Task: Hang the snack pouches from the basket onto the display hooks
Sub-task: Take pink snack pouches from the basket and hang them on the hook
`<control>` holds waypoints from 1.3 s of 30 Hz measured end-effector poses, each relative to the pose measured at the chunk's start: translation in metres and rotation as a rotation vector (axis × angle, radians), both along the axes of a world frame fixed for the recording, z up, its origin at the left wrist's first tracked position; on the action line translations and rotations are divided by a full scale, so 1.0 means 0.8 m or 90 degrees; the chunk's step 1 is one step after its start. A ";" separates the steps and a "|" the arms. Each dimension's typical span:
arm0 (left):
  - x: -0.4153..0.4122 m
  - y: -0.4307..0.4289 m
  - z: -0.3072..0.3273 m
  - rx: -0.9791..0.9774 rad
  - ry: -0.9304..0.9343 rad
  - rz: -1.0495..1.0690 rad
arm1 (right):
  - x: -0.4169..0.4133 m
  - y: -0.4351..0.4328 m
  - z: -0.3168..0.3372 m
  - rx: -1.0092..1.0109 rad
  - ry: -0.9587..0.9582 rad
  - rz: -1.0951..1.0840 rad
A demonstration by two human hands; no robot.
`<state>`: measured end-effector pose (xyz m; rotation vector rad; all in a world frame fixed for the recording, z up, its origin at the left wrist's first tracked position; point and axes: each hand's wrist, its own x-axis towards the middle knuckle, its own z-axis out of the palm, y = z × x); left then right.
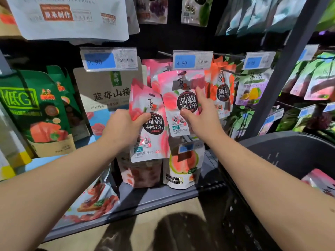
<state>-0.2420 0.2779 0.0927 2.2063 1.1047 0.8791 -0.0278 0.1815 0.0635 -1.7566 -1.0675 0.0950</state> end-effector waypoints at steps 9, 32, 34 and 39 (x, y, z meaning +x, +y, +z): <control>-0.015 0.022 -0.006 -0.007 0.001 0.005 | 0.010 0.057 -0.010 -0.071 -0.020 -0.035; -0.011 0.019 -0.004 -0.150 -0.087 -0.005 | 0.007 0.092 0.006 -0.135 0.029 -0.075; -0.006 0.012 -0.004 -0.171 -0.102 -0.015 | -0.011 0.059 0.015 -0.101 0.064 -0.041; 0.014 -0.002 -0.003 -0.168 -0.129 -0.011 | -0.064 -0.009 0.019 -0.074 0.181 0.098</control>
